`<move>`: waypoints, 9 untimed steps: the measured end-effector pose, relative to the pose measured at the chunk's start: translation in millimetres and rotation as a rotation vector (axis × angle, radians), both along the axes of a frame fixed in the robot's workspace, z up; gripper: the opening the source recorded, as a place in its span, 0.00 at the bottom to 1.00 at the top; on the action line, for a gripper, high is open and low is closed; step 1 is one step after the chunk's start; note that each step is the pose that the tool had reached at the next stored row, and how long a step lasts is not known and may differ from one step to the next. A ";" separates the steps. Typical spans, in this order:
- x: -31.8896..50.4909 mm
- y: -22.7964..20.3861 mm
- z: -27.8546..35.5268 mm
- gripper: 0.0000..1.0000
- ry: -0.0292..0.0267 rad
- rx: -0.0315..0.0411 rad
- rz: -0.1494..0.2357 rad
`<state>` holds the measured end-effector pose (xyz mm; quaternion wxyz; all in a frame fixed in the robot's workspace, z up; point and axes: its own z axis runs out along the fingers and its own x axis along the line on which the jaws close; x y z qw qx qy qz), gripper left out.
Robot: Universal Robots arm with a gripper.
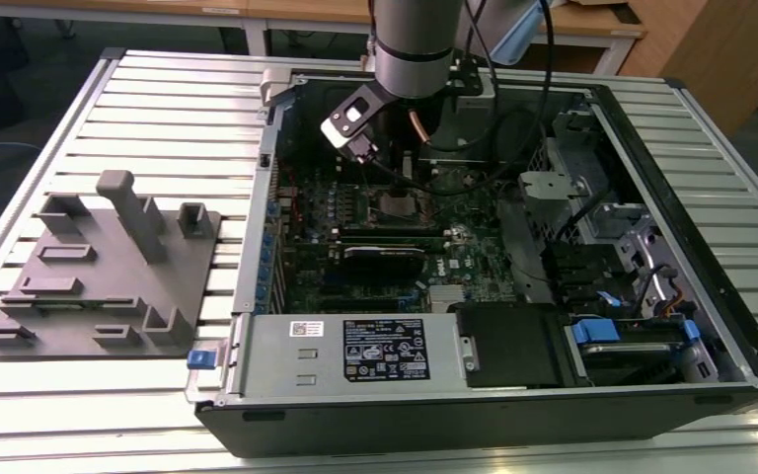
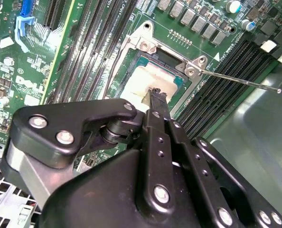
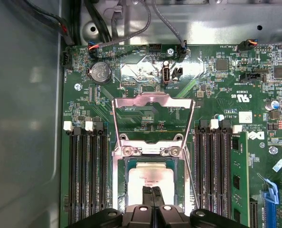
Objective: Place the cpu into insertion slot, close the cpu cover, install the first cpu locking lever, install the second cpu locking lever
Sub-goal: 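Close the cpu cover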
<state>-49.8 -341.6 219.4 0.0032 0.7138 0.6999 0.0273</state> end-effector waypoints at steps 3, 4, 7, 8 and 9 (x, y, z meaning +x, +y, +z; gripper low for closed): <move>0.0 0.0 0.1 0.11 0.0000 0.0000 0.000; 0.0 0.0 0.1 0.11 -0.0001 0.0000 0.000; 0.0 0.0 0.2 0.11 -0.0001 0.0000 0.000; 0.0 0.0 0.2 0.11 0.0000 0.0000 0.000; 0.0 0.0 0.7 0.11 0.0001 -0.0004 0.000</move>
